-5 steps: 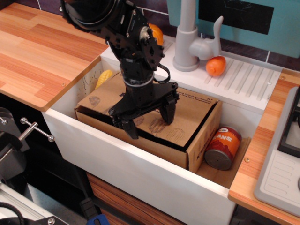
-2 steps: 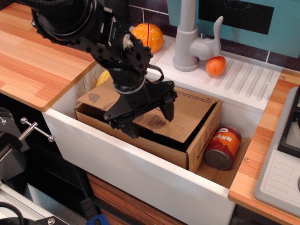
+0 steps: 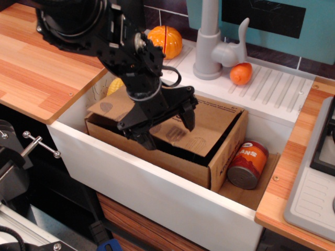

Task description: Open brown1fbox flap

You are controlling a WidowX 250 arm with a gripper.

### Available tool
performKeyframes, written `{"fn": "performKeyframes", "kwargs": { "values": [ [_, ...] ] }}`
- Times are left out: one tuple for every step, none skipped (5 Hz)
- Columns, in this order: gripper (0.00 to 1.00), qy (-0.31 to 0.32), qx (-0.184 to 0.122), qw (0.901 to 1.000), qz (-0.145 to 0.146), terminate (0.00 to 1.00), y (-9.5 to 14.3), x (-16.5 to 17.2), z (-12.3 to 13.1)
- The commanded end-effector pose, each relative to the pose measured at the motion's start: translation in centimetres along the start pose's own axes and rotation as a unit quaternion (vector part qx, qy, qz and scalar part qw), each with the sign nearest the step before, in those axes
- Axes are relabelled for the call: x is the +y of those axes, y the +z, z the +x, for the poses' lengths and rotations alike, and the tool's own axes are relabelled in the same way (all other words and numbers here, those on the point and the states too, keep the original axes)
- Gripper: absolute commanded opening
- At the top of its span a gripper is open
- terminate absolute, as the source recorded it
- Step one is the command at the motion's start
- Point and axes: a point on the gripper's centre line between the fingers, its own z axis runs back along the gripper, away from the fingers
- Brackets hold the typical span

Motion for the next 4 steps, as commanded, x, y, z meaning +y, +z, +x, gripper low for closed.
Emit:
{"fn": "performKeyframes", "kwargs": {
  "values": [
    [1.00,-0.029,-0.062,0.9966,-0.046,0.00,1.7,-3.7,3.4],
    [1.00,-0.048,-0.080,0.9947,-0.043,0.00,3.2,-5.3,4.3],
    [1.00,-0.069,-0.092,0.9925,-0.042,0.00,4.6,-6.8,5.3],
    [1.00,-0.086,-0.108,0.9891,-0.051,0.00,6.1,-8.4,6.6]
  ]
}}
